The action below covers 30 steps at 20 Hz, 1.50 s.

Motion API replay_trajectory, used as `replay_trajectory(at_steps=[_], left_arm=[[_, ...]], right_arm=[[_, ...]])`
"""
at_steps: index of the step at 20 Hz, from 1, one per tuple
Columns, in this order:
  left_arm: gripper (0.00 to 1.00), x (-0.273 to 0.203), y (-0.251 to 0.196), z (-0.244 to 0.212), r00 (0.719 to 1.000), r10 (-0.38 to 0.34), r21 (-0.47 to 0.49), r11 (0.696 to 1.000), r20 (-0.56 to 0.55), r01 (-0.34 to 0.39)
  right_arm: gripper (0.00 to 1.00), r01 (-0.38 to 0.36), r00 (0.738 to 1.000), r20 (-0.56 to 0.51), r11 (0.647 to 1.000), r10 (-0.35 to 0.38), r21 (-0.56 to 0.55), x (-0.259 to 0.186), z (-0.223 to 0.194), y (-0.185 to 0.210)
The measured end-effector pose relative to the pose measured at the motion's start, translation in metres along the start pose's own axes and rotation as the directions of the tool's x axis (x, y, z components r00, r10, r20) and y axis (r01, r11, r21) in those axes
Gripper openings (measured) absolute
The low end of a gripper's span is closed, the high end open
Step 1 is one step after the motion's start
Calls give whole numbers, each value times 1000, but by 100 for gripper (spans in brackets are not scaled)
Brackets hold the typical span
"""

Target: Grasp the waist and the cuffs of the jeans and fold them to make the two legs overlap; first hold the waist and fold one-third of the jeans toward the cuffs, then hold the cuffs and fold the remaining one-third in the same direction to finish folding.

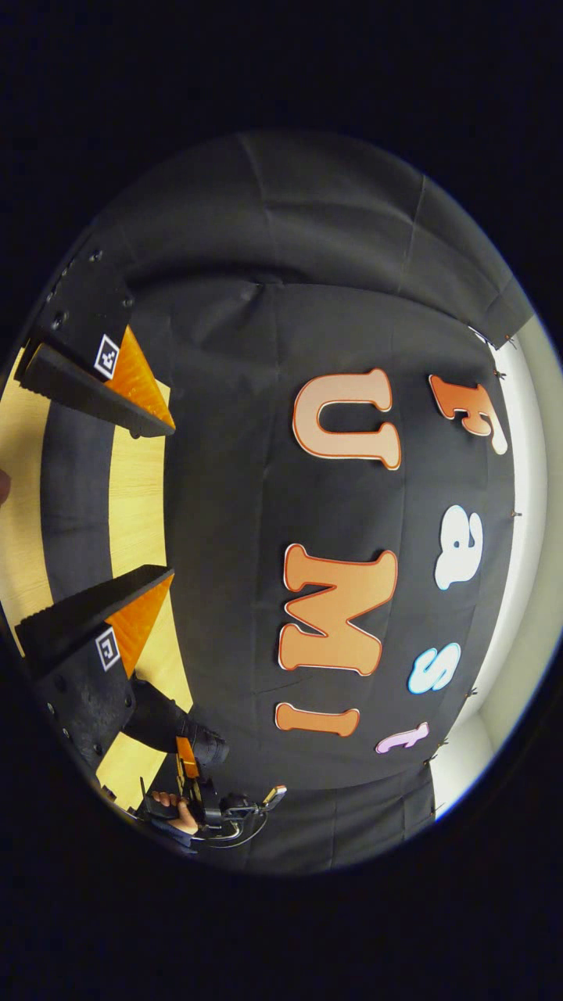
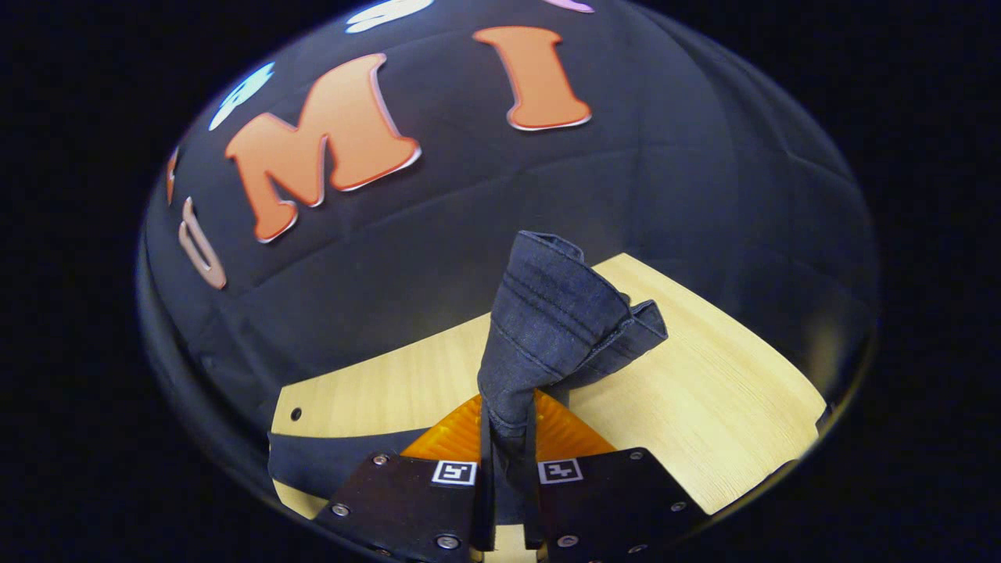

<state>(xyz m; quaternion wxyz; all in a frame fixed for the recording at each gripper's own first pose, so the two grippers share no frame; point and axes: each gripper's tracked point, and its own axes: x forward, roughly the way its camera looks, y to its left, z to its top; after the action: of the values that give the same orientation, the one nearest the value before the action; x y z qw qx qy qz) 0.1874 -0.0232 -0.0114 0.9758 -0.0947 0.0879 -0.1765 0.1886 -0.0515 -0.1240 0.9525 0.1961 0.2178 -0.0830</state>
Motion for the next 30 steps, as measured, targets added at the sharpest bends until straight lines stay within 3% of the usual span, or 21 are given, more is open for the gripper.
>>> replay_trajectory(at_steps=[7, 13, 17, 20, 23, 25, 27, 30], left_arm=[[99, -8, 41, -6, 999, 46, -42, 998, -9, -46], [98, -21, 78, -18, 993, 109, -57, 992, -38, -111], [98, -27, 103, -36, 985, 154, -67, 985, -80, -159], [98, -29, 116, -48, 978, 176, -77, 980, -112, -186], [98, -28, 123, -58, 974, 183, -86, 977, -135, -195], [98, -26, 124, -64, 973, 182, -90, 977, -145, -196], [98, -22, 126, -72, 970, 181, -95, 976, -166, -198], [98, -10, 133, -96, 955, 178, -134, 968, -237, -214]], right_arm=[[14, -140, 988, -82, 975, 127, -175, 0, -47, 116], [14, -197, 971, -197, 921, 136, -336, 35, -125, 185], [14, -191, 968, -234, 869, 89, -457, 52, -184, 206], [14, -205, 966, -250, 788, 67, -580, 52, -205, 212], [28, -294, 939, -331, 723, 96, -625, 40, -235, 225], [46, -380, 904, -400, 712, 150, -590, 24, -255, 245], [55, -442, 875, -447, 690, 189, -573, 12, -272, 258], [59, -465, 858, -470, 697, 205, -546, 7, -275, 259]])
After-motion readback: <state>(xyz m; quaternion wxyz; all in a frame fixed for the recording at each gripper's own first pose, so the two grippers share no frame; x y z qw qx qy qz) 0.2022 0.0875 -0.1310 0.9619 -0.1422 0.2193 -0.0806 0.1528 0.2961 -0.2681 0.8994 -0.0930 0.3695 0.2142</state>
